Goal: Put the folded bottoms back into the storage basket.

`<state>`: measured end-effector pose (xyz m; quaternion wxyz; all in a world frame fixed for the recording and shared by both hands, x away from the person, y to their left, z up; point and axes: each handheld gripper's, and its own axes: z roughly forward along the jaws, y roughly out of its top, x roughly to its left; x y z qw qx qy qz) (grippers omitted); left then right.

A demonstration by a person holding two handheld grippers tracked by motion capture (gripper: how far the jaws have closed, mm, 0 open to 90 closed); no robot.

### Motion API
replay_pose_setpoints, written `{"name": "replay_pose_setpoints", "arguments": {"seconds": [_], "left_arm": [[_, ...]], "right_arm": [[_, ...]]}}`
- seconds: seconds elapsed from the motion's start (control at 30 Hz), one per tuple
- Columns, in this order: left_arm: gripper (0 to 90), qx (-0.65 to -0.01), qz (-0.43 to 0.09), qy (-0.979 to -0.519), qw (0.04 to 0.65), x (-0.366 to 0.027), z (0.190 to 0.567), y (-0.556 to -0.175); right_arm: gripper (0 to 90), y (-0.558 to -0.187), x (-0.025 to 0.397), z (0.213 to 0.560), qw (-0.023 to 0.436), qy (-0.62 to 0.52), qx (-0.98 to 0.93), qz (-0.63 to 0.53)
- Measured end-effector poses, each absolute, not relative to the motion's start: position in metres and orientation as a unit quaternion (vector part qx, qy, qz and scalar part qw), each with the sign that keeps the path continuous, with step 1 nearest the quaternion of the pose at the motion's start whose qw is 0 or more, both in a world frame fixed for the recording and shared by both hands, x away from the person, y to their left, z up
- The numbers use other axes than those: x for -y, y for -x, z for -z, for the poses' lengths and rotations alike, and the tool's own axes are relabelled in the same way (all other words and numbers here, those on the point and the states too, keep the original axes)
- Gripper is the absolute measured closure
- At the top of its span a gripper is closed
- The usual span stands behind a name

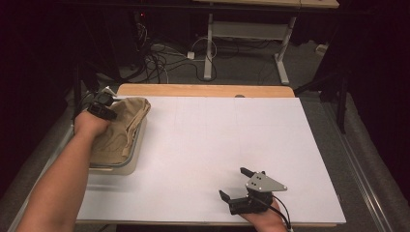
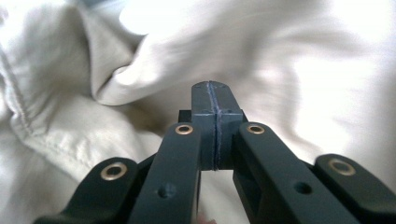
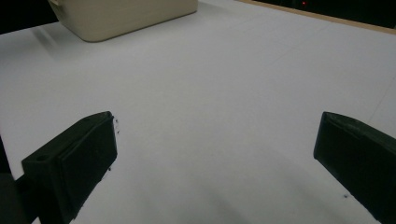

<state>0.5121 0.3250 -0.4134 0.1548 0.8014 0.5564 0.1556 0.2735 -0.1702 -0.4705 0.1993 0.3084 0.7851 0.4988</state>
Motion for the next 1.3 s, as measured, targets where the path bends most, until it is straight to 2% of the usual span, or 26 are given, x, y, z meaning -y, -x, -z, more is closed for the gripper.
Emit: {"name": "replay_pose_setpoints", "arguments": {"seconds": [0.13, 0.27, 0.4, 0.67, 0.77, 1.0, 1.3], "left_arm": [[87.4, -0.534, -0.153, -0.811, 0.184, -0.311, 0.392, -0.500], [87.3, -0.520, -0.139, -0.818, 0.204, -0.295, 0.389, -0.499], [87.2, -0.513, -0.123, -0.823, 0.212, -0.276, 0.405, -0.507], [87.4, -0.527, -0.097, -0.825, 0.178, -0.262, 0.446, -0.532], [87.4, -0.535, -0.093, -0.815, 0.203, -0.266, 0.452, -0.536], [87.4, -0.540, -0.090, -0.812, 0.202, -0.271, 0.449, -0.532], [87.3, -0.562, -0.103, -0.795, 0.203, -0.308, 0.426, -0.502]], "right_arm": [[0.3, -0.275, 0.172, 0.472, 0.201, -0.312, -0.786, -0.495], [0.4, -0.274, 0.174, 0.472, 0.206, -0.311, -0.786, -0.493], [0.4, -0.275, 0.175, 0.471, 0.206, -0.311, -0.786, -0.493], [0.4, -0.278, 0.176, 0.474, 0.205, -0.312, -0.787, -0.491], [0.3, -0.279, 0.177, 0.475, 0.205, -0.316, -0.787, -0.489], [0.3, -0.284, 0.180, 0.476, 0.209, -0.323, -0.783, -0.489], [0.3, -0.290, 0.187, 0.474, 0.226, -0.331, -0.777, -0.485]]}}
